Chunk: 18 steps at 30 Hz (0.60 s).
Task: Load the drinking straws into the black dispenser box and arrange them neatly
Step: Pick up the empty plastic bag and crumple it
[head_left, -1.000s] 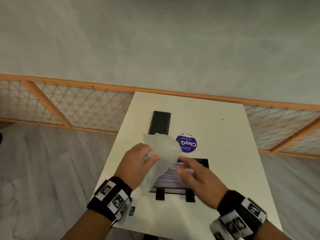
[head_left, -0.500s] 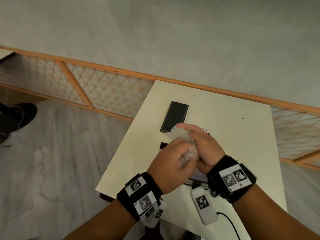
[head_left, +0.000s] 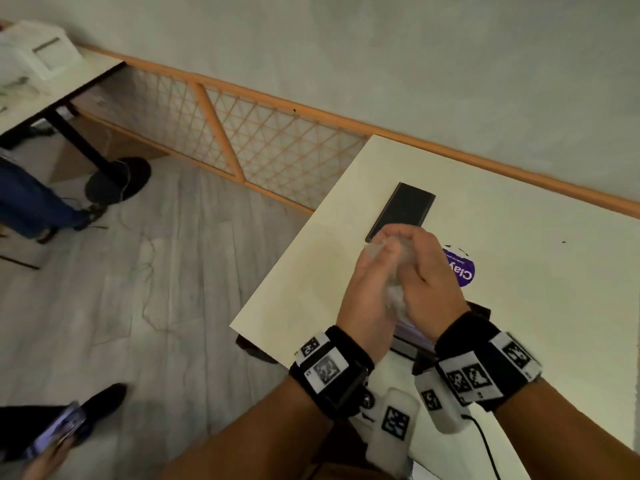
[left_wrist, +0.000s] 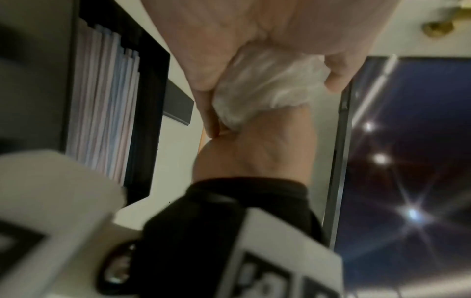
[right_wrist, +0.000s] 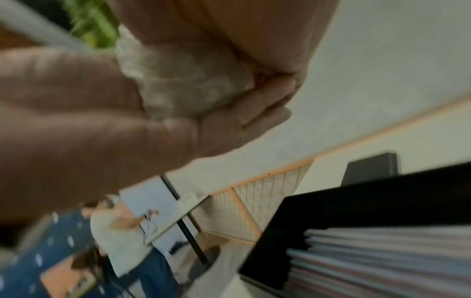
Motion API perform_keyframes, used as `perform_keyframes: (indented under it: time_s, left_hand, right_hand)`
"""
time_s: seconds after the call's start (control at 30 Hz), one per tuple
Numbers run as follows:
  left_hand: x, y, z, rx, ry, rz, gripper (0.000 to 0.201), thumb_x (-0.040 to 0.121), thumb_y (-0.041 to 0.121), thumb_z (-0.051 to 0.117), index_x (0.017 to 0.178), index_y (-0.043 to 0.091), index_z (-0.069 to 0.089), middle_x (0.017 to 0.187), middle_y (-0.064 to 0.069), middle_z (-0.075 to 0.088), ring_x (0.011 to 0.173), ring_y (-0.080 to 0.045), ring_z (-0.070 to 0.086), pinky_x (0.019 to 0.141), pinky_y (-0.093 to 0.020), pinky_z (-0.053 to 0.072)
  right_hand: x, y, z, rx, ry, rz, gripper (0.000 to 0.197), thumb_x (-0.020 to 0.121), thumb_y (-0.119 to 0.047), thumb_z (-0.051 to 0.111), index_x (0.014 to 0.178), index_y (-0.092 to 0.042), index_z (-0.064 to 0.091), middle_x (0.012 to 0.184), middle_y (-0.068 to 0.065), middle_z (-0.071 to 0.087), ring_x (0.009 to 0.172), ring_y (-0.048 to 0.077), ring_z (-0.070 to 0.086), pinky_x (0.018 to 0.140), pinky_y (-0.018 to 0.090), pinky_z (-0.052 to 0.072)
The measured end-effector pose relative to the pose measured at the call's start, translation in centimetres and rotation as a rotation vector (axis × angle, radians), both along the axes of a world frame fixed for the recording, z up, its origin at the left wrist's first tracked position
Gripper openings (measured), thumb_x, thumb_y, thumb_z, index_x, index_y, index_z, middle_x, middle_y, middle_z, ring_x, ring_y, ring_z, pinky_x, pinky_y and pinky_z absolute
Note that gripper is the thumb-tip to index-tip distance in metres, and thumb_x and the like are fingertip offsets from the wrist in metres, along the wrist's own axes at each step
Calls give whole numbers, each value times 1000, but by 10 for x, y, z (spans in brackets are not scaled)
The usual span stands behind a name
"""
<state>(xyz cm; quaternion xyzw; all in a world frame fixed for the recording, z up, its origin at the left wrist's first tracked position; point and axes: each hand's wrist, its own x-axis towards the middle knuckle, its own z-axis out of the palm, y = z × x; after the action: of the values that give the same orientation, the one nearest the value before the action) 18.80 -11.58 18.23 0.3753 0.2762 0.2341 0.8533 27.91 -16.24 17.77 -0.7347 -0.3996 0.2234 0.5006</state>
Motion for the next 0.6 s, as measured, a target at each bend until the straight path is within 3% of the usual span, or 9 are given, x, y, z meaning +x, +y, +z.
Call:
perform_keyframes:
  time_s: [0.1,0.17,0.2,0.27,0.3,0.37,0.43,0.53,0.6]
  left_hand:
    - [-11,8,-5,4,40,30,41,105,28,53,145,19,51,137,-12,64,128,-24,62,108,-47,48]
    - [-17,17,-15,75,109,56,35,106,26,52,134,8,58,126,-18,69,120,-29,66,101,-44,54]
    - [-20,24,-21,99,154,77,34,106,27,51,126,1,61,118,-24,70,114,-32,69,96,-43,56]
    - [-26,41,-31,141,226,105,39,107,30,50,114,-7,61,108,-30,70,103,-36,71,90,-45,59]
    - [-30,50,-36,162,246,101,43,107,33,50,110,-8,61,102,-29,71,97,-36,72,85,-44,61]
    - [-40,72,-45,192,278,66,47,106,42,50,97,-3,61,81,-17,72,71,-24,72,64,-34,58]
    - [-53,98,-54,265,338,33,47,103,51,49,84,10,58,65,-6,59,49,-15,54,48,-26,43]
    - [-79,150,-69,309,425,65,50,102,57,46,78,13,49,63,-10,42,52,-21,40,41,-23,33]
    - [-100,194,-81,313,509,130,53,101,60,44,75,14,46,69,-12,44,57,-23,42,42,-24,35]
  right_hand:
    - [-5,14,-17,-106,-144,85,49,101,-26,42,149,-20,38,145,2,45,136,15,39,114,37,35]
    - [-11,23,-19,-175,-29,128,59,104,-28,45,157,-17,21,152,3,35,140,7,32,116,30,29]
    - [-13,28,-22,-191,54,162,60,105,-26,44,158,-19,18,152,1,38,138,1,36,116,26,31]
    - [-19,37,-27,-250,142,212,53,106,-24,41,156,-22,23,134,-9,56,119,-14,52,104,13,41]
    - [-22,42,-28,-281,157,225,49,106,-26,41,154,-25,27,125,-12,61,110,-14,57,99,13,46]
    - [-30,50,-33,-311,161,233,46,106,-32,41,150,-28,33,126,-11,62,105,-5,64,96,26,53]
    - [-39,56,-35,-353,136,240,46,103,-40,45,148,-31,37,128,-15,60,97,2,66,85,29,58]
    - [-48,62,-38,-443,66,265,44,97,-53,50,139,-37,49,125,-24,58,96,3,64,86,31,56]
    - [-51,62,-39,-479,53,276,37,95,-55,51,129,-40,56,117,-26,63,98,1,64,85,28,54]
